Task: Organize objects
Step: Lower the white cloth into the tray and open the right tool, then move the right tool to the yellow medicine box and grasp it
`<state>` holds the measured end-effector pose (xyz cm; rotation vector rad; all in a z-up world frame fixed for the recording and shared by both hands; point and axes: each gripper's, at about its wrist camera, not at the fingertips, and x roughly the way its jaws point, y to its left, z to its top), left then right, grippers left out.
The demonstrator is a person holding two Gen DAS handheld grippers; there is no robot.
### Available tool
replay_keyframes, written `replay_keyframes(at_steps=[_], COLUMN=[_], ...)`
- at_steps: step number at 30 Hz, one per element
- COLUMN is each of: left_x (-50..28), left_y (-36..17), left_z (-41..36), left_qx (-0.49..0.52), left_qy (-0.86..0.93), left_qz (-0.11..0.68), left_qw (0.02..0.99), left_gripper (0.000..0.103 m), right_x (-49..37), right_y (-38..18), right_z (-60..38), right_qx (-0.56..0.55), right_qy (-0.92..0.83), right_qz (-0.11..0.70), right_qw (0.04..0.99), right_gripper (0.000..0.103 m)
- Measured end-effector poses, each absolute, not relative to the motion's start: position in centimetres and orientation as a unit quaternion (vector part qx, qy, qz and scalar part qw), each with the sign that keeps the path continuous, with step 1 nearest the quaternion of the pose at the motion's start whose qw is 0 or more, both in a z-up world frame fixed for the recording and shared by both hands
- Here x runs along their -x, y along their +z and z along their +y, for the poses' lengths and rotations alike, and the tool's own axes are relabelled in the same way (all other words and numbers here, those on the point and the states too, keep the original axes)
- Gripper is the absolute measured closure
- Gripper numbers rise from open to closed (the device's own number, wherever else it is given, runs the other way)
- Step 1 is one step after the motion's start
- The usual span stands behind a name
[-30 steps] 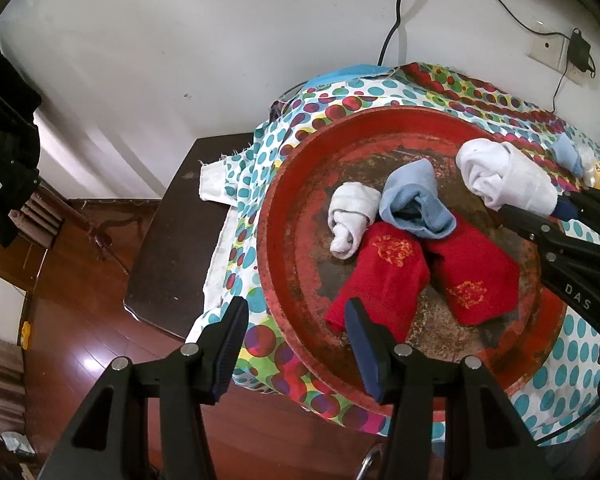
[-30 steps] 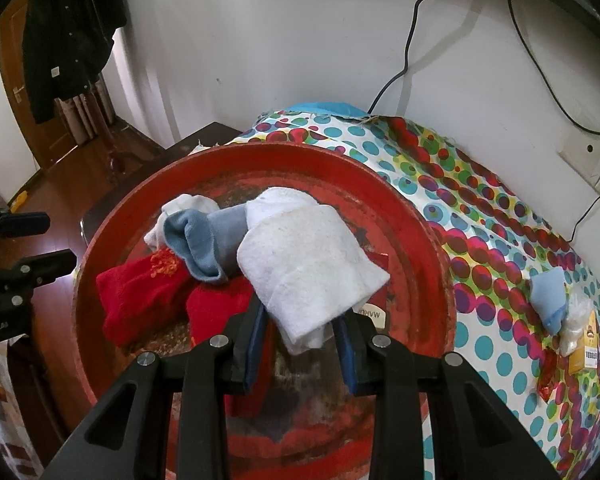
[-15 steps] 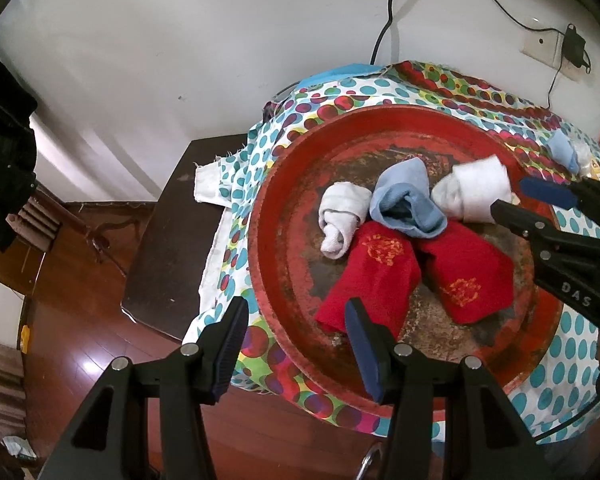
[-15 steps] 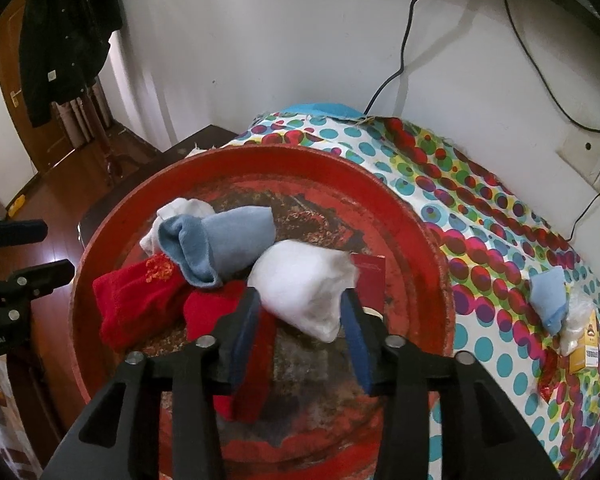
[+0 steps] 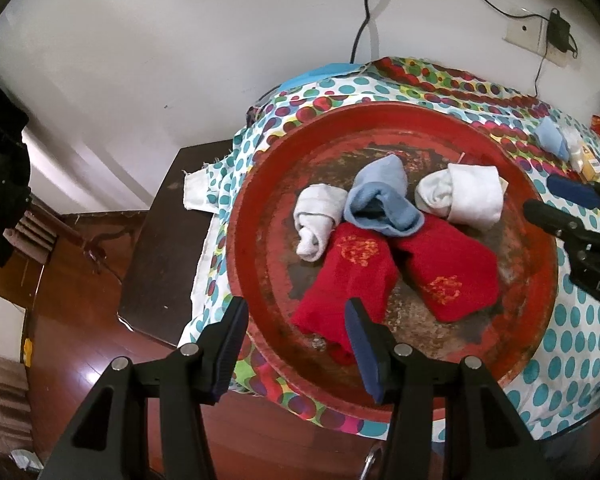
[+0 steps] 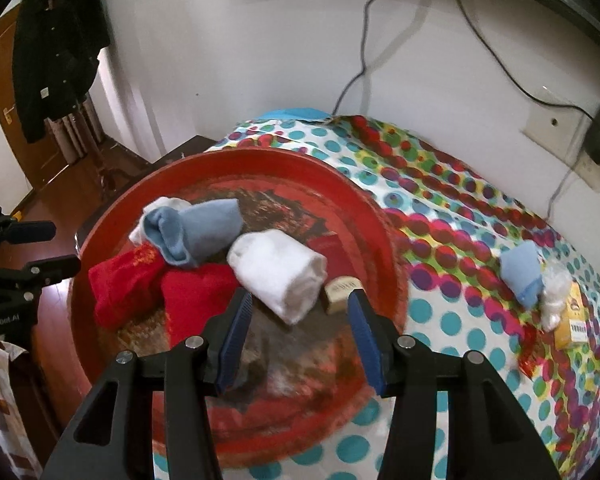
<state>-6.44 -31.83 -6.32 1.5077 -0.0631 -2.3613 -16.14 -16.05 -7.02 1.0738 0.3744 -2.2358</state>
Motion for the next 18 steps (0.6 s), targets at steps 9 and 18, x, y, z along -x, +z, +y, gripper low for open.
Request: replay_keyframes(at_steps=[9, 18], left_x=[6.9, 7.5], left_y=[-6.4, -6.9], left_z=[-30.1, -28.2], left_qx=[-0.531, -0.536], left_qy=[-0.832, -0.831], left_qz=[-0.039, -0.057], left_qw=[0.155, 0.142], left_gripper=[0.051, 0.051], right_x=[17.8, 20.6], right_y=[-7.0, -7.9], right_z=[-10.1, -2.1], right_qx=[-0.413, -0.426], right_qy=[-0.863, -0.880], right_qz=[0.120, 0.088], right_qw=[0.265, 0.192], right_gripper=[0.055, 0.055])
